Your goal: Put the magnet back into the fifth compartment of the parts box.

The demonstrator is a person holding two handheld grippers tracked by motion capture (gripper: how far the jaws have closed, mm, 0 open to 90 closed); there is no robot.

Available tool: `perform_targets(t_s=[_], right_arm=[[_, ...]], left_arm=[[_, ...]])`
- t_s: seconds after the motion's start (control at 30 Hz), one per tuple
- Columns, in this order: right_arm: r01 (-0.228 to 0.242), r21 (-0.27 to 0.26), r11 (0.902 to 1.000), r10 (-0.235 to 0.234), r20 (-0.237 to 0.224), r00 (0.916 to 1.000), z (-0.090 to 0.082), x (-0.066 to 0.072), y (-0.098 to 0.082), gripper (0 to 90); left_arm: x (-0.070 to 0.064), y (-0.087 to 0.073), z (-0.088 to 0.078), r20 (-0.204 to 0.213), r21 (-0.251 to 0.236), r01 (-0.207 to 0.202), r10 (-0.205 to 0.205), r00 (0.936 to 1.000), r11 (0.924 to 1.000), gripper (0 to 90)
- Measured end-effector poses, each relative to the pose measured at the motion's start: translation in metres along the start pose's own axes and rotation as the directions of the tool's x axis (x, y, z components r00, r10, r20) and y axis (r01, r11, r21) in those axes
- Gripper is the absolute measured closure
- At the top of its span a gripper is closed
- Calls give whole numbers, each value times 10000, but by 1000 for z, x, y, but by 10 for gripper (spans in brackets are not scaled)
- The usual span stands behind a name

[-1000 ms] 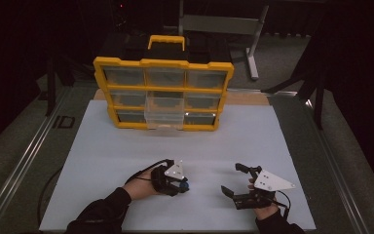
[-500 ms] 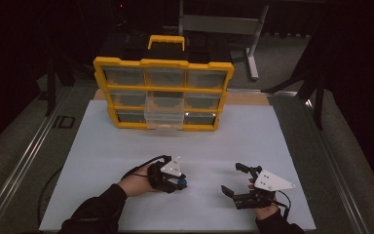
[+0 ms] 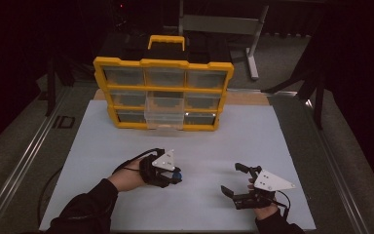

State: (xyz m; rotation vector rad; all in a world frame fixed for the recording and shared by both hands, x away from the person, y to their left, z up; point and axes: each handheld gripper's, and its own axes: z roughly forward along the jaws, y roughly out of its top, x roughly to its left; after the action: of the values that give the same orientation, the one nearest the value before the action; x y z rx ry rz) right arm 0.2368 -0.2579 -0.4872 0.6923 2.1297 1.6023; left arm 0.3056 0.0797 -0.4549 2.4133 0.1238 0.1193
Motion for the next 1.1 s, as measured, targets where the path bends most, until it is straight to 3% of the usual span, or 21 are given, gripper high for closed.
perform_targets(t_s=[1.1], right_arm=[[47,2,10000,-47,2,10000,1,0,0,98]], left_arm=[[25,25,-62,-286,303,-431,439,9986,9986,625]])
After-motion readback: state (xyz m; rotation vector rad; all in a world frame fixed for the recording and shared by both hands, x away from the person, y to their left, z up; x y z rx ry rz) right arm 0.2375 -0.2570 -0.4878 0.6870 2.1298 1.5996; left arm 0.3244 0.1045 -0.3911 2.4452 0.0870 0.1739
